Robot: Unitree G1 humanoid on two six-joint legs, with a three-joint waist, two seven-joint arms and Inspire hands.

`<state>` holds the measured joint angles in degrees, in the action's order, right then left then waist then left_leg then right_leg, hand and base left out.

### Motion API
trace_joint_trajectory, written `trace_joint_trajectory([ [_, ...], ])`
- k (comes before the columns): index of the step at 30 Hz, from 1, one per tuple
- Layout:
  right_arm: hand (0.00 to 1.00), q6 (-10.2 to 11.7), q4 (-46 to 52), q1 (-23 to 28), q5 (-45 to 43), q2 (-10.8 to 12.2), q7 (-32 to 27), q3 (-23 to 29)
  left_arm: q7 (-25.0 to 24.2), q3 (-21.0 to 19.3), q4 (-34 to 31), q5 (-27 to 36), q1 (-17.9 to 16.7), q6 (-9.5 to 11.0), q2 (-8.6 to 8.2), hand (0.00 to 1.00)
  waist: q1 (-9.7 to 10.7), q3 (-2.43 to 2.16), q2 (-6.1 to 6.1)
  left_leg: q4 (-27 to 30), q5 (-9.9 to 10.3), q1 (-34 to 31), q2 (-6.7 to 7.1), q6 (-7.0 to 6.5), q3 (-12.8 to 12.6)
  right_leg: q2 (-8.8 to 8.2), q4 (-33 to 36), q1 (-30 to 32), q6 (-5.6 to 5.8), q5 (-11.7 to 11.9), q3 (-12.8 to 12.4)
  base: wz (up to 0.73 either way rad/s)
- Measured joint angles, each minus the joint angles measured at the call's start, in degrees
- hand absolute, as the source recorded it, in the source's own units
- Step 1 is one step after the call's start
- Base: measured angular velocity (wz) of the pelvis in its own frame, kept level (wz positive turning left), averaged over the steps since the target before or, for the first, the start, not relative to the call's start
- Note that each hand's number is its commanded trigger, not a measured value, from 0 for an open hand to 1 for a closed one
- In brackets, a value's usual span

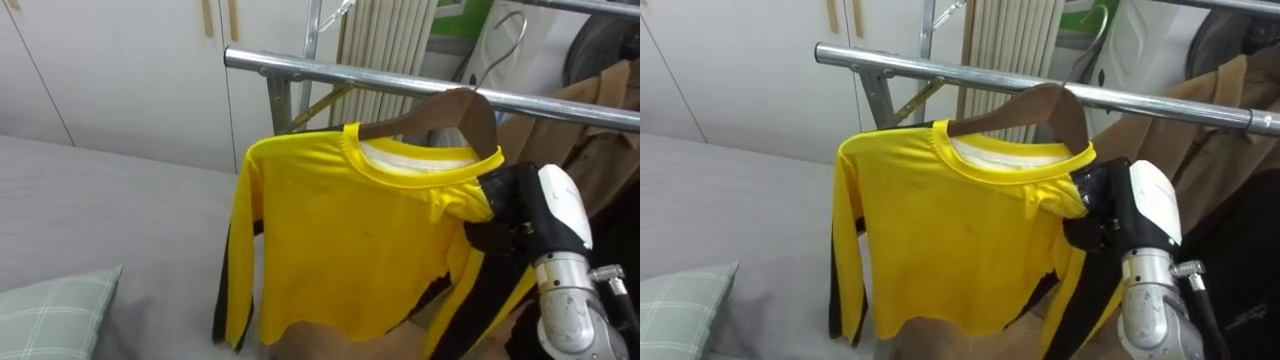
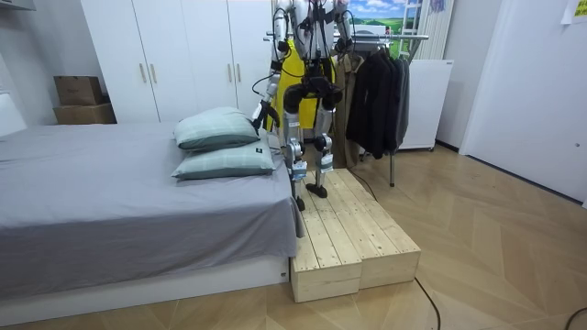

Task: Hang clothes

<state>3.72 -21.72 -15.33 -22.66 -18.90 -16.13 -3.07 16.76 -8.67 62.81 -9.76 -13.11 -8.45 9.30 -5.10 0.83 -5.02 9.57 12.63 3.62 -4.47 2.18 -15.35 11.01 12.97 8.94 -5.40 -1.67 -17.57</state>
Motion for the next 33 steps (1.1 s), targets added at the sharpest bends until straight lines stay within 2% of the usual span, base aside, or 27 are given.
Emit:
trace_joint_trajectory([
  [8, 1.00, 1.2, -1.5, -0.1, 2.5, -0.1, 3.1, 0.0, 0.0, -0.1, -0.8, 0.0, -0.2, 0.0, 0.21, 0.00, -0.1, 0.00, -0.20, 0.1, -0.1, 0.0, 0.13, 0.15, 1.1, -0.02, 0.1, -0.1, -0.18, 0.1, 0.4, 0.01],
  [11, 1.00, 1.5, -3.7, -0.1, 2.7, -0.1, 6.3, 0.0, 0.0, -0.1, -0.8, 0.0, -0.1, 0.0, 0.23, 0.00, -0.1, -0.01, -0.21, 0.2, -0.1, 0.0, 0.12, 0.14, 1.3, 0.02, -0.2, -0.4, -0.26, 0.1, 0.4, 0.00],
  [13, 1.00, 2.6, -5.3, -0.1, 3.7, -0.1, 8.5, 0.0, -0.2, -0.1, -0.8, 0.1, -0.2, 0.0, 0.35, 0.00, 0.2, 0.06, -0.02, 0.2, -0.1, 0.2, 0.10, 0.15, 1.6, -0.03, -0.3, -0.9, -0.37, 0.2, 0.6, 0.04],
  [17, 1.00, 2.2, -10.1, 0.0, 5.7, 0.0, 12.8, -0.3, -1.2, 0.0, -0.8, 0.2, -0.2, 0.0, 0.74, 0.00, -0.3, 0.14, 0.22, 0.2, -0.1, 0.8, 0.14, 0.15, 2.0, 0.00, -0.2, -1.2, -0.39, 0.2, 0.6, 0.00],
  [22, 1.00, 5.1, -13.2, -0.1, 9.4, -0.1, 16.3, -0.4, -1.3, 0.0, 0.2, 0.1, -0.2, 0.5, 0.83, 0.00, -0.3, 0.04, 0.33, 0.3, -0.1, 1.1, 0.41, 0.12, 2.8, 0.08, -0.2, -1.6, -0.43, 0.2, 0.5, -0.02],
  [33, 1.00, 5.0, -14.1, -0.1, 9.9, -0.1, 18.2, -0.3, -1.2, -0.2, 0.3, 0.2, -0.2, 1.4, 0.85, 0.00, -0.2, -0.07, 0.23, 1.2, 0.1, 1.1, 0.36, -0.27, 3.2, 0.09, -0.1, -2.1, -0.05, 0.1, 0.5, 0.00],
])
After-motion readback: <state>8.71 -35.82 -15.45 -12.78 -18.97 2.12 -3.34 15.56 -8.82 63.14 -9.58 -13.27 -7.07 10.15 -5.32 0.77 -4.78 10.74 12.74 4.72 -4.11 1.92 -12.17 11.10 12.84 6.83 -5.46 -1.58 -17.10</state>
